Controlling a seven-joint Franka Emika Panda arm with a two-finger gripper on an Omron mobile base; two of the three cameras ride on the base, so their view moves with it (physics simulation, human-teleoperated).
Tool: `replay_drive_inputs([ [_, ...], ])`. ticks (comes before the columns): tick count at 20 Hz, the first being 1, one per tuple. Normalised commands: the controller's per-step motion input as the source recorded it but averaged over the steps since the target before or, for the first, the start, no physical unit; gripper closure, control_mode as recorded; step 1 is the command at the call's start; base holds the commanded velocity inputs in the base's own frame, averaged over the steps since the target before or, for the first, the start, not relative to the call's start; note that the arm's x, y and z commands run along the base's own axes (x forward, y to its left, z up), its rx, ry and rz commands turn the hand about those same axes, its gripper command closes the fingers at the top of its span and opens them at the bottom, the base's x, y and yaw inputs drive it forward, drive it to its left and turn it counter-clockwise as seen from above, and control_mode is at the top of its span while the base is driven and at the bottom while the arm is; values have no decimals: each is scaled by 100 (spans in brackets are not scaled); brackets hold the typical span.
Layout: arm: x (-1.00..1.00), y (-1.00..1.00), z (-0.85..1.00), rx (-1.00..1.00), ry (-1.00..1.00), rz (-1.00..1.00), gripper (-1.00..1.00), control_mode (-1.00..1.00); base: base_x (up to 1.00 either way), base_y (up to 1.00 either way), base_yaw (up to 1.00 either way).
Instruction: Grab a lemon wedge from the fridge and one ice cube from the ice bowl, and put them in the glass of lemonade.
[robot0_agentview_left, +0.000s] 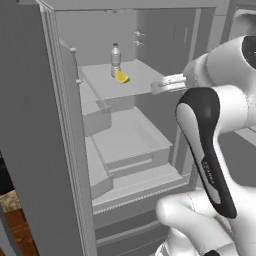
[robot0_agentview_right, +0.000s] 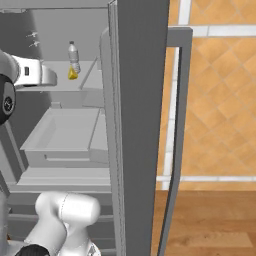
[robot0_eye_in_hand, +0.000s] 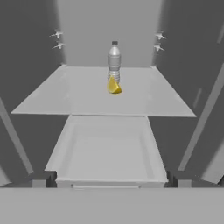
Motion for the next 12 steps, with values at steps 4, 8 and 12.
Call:
replay_drive_inputs([
  [4, 95, 2, -4, 0, 1, 0, -100, -100, 0, 0, 0],
  [8, 100, 16, -27, 0, 0, 0, -100, -100, 0, 0, 0],
  [12, 96, 19, -28, 0, 1, 0, -100, -100, 0, 0, 0],
])
